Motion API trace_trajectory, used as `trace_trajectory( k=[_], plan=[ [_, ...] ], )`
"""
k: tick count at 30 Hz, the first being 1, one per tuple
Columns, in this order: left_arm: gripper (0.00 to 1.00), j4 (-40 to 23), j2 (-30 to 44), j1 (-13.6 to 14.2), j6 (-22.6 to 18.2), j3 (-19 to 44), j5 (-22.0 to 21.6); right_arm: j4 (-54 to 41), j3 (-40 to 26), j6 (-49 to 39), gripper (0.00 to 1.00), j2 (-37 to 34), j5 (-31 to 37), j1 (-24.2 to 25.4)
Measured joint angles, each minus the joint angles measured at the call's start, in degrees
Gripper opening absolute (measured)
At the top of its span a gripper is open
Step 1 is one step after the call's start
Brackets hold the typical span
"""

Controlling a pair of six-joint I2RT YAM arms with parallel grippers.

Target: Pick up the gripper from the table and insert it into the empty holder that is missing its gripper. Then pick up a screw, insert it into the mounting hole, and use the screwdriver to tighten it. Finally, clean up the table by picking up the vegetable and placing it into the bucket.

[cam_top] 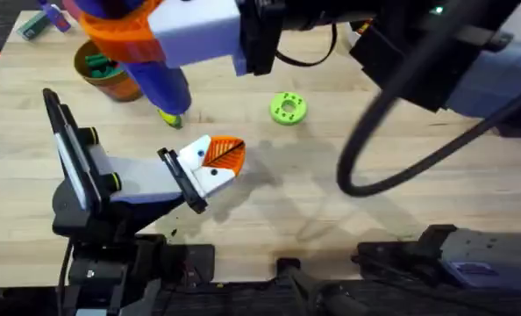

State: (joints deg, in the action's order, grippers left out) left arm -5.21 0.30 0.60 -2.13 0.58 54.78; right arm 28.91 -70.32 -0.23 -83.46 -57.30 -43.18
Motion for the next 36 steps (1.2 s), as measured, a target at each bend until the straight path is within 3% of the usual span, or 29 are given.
trace_trajectory(
  k=[5,13,18,21,24,30,36],
  plan=[
    [0.009,0.01,0.01,0.0,0.0,0.0,0.0,-15.87,-0.02,-2.15,0.024,0.68,5.85,3.21],
    [0.009,0.02,0.02,0.0,0.0,0.0,-0.02,-48.98,-0.44,-16.27,0.024,7.58,30.94,9.27],
    [0.009,0.01,0.02,0.0,-0.01,0.0,-0.09,-61.46,-2.93,-28.09,0.024,12.75,43.61,13.83],
    [0.009,0.02,0.0,0.0,0.0,0.0,-0.11,-70.1,-3.91,-39.43,0.024,13.66,48.81,16.98],
    [0.009,0.02,0.0,0.0,-0.02,0.0,-0.11,-78.09,-3.91,-48.75,0.024,11.85,52.94,19.97],
    [0.009,0.02,0.02,0.0,0.0,0.0,-0.11,-86.96,-3.91,-56.26,0.024,3.35,60.16,25.71],
    [0.009,0.02,0.01,0.0,0.0,0.0,-0.14,-86.18,-3.91,-61.15,0.024,-7.74,65.77,28.33]
  ],
)
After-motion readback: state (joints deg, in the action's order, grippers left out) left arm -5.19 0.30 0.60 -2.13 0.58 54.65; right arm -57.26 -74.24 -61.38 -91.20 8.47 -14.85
